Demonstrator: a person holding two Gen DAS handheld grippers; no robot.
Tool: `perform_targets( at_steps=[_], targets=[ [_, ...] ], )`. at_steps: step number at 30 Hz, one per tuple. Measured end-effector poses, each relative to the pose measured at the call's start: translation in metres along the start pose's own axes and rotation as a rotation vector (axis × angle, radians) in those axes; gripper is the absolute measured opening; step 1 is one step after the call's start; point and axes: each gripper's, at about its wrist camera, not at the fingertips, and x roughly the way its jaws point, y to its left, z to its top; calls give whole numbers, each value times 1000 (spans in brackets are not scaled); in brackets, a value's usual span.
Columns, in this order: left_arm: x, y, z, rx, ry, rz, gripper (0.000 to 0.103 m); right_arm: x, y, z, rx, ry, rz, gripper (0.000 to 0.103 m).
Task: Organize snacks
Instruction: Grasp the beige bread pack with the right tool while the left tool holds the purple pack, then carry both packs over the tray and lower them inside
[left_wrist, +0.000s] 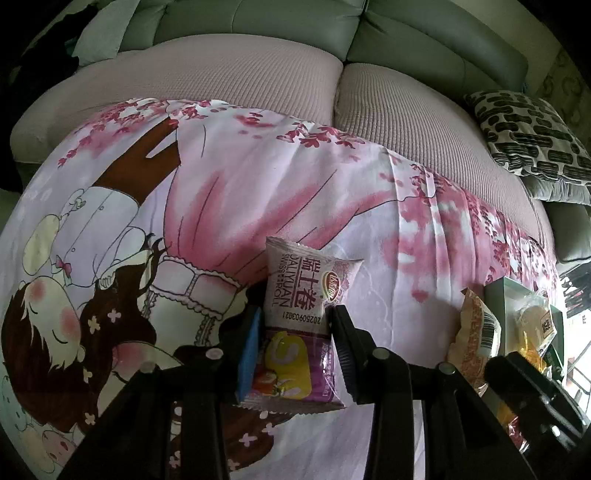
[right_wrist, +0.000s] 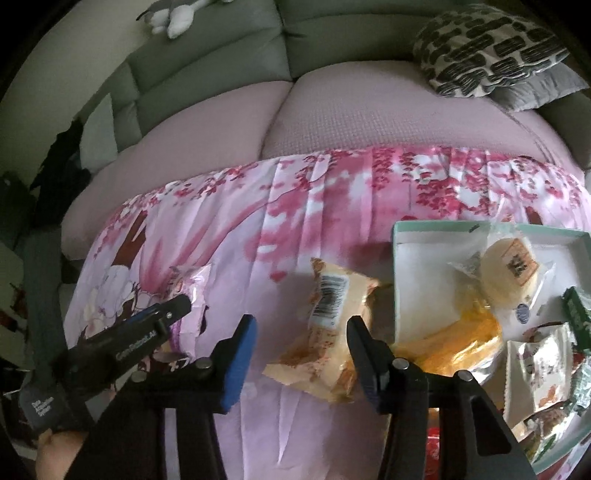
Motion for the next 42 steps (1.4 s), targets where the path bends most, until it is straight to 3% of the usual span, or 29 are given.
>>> perform_targets(
  at_steps=[10,15,27,35,42],
  targets=[
    [2,0,0,-6,2,-4,40,17,-5,-5,14,41,-49,51],
    [2,-1,0,-7,2,-4,41,19,-3,-6,11,45,-7,51],
    [12,-4,-4,0,30,-1,47,30,-3,-8,9,41,-70,51],
    [9,-5,-5,9,8,-6,42,28,-6,-9,27,25,-47,41],
    [-3,-11,-3,25,-26,-28,41,15,-5,-9,42,7,-16,38]
  ],
)
